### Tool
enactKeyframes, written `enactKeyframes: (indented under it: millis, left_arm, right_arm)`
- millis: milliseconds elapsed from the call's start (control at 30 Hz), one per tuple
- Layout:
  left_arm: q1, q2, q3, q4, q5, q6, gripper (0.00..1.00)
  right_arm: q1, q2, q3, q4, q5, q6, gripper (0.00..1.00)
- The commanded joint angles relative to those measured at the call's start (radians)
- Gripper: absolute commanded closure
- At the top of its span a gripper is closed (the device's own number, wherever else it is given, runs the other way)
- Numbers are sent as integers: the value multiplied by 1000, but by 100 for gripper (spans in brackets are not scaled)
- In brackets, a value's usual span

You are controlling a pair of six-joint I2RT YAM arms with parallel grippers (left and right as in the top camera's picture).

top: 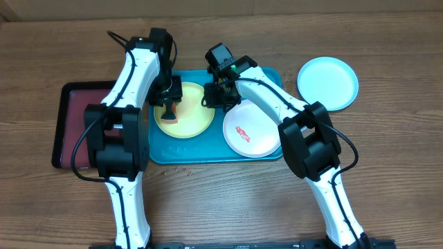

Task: Clean dirty plates on tray and stack at the side
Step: 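Scrub the yellow plate with the sponge while the right gripper holds its rim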

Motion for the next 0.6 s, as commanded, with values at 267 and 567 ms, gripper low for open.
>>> enactKeyframes:
  millis: [267, 567]
  left_arm:
    - [12, 9, -48, 6, -13, 15, 85]
    - [12, 9, -49, 29, -47, 12, 96]
  right_arm:
    - [-8, 37, -16, -12, 70, 1, 96]
    - [-8, 37, -16, -11, 70, 1, 96]
